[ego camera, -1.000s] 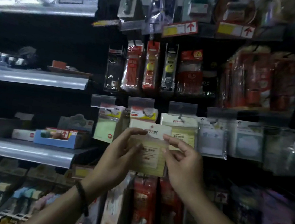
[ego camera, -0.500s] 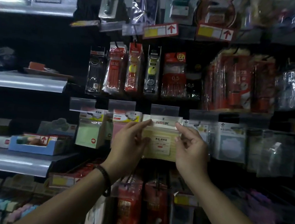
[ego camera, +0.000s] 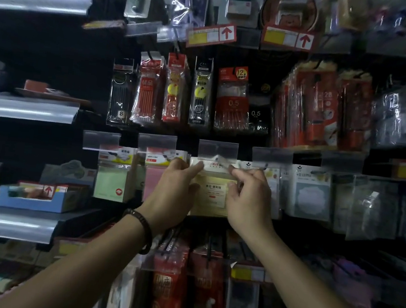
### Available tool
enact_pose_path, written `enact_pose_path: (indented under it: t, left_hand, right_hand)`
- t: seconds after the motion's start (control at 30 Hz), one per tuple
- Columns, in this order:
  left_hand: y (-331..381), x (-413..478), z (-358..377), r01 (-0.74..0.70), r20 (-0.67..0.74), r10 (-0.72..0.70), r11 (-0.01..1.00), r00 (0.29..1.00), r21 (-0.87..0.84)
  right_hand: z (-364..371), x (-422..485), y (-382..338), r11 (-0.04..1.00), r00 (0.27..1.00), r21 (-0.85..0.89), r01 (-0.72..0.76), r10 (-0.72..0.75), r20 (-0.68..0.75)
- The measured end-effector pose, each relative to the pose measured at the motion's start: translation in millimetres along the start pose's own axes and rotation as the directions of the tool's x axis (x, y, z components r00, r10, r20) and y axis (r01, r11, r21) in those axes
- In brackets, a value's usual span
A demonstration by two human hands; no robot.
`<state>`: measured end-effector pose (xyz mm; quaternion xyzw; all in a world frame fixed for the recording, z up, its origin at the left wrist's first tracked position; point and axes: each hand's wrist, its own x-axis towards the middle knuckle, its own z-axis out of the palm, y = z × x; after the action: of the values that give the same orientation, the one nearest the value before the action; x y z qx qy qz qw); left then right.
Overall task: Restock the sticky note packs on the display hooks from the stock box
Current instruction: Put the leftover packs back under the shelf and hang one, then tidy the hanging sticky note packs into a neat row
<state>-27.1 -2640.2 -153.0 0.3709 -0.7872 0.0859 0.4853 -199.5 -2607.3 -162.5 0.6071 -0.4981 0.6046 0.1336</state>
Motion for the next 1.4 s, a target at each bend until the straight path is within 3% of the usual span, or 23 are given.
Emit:
enact_pose_path:
  t: [0.13,0.3,0.43,0.5,0.63,0.73,0.8,0.87,0.93,1.0,1.07,1.13,1.2,1.27,1.4]
  left_hand:
    - [-2.1,-2.3,6.3,0.017,0.063,-0.023,0.995,0.998,0.099]
    - [10.6,-8.2,8.7,0.020,0.117,-0.055,0.958,0.992,0.285]
    - [15.6,-33.4,-5.0,0.003,0.105,-0.040,0.942,0.994,0.336]
    - [14.4,-59.1,-13.5,-0.009,0.073,-0.015,0.949,0.997,0.315]
    - [1.9,-140.5,-24.1,-0.043,-0.034,0.049,0.986,0.998,0.162]
    - [-25.1,-222.3,-15.6,-0.031,-0.009,0.032,0.995,0.999,0.099]
    - [-53.3,-287.7,-0.7,0.061,0.096,-0.068,0.995,0.993,0.074]
    - [-85.1,-356.1,17.3,0.209,0.243,-0.225,0.974,0.943,0.091]
    - [-114.8,-422.7,35.5,0.319,0.409,-0.364,0.931,0.837,0.177]
    - [-140.4,-477.9,50.5,0.418,0.559,-0.503,0.863,0.659,0.284]
    - [-166.6,-521.4,66.2,0.487,0.639,-0.583,0.801,0.501,0.349]
    - [-190.5,-553.6,81.3,0.517,0.683,-0.627,0.752,0.374,0.408]
    - [-210.3,-577.9,98.2,0.541,0.710,-0.653,0.710,0.266,0.451]
    - [-228.1,-596.0,116.2,0.592,0.730,-0.655,0.673,0.198,0.443]
    - [-259.3,-620.0,139.8,0.702,0.737,-0.666,0.580,0.116,0.414]
  right_hand:
    - [-1.8,-0.2,-0.4,0.993,0.997,-0.116,0.012,-0.003,0.077]
    - [-2.7,-12.9,-9.3,0.878,0.960,-0.475,0.058,0.081,0.268]
    - [-4.8,-44.1,-6.7,0.876,0.980,-0.474,0.089,0.007,0.197]
    - [-4.7,-67.7,-2.8,0.900,0.991,-0.415,0.131,-0.106,0.082]
    - [2.9,-134.5,-0.4,0.949,0.944,-0.051,0.312,-0.316,-0.092]
    - [21.7,-206.9,4.2,0.925,0.934,0.164,0.343,-0.355,0.044]
    - [41.5,-264.8,15.3,0.933,0.924,0.245,0.263,-0.317,0.215]
    - [67.4,-325.0,34.2,0.960,0.887,0.254,0.119,-0.218,0.408]
    - [97.1,-389.8,62.4,0.984,0.803,0.170,-0.049,-0.063,0.593]
    - [125.8,-452.5,94.1,0.975,0.678,0.043,-0.219,0.121,0.725]
    - [152.7,-514.0,125.5,0.923,0.504,-0.121,-0.365,0.306,0.808]
    - [179.0,-578.1,154.8,0.872,0.331,-0.255,-0.419,0.407,0.851]
    - [203.2,-638.5,178.4,0.843,0.179,-0.353,-0.406,0.452,0.874]
    - [230.1,-695.0,204.5,0.833,0.074,-0.443,-0.331,0.491,0.868]
    - [299.3,-778.0,270.0,0.837,-0.042,-0.541,-0.083,0.540,0.841]
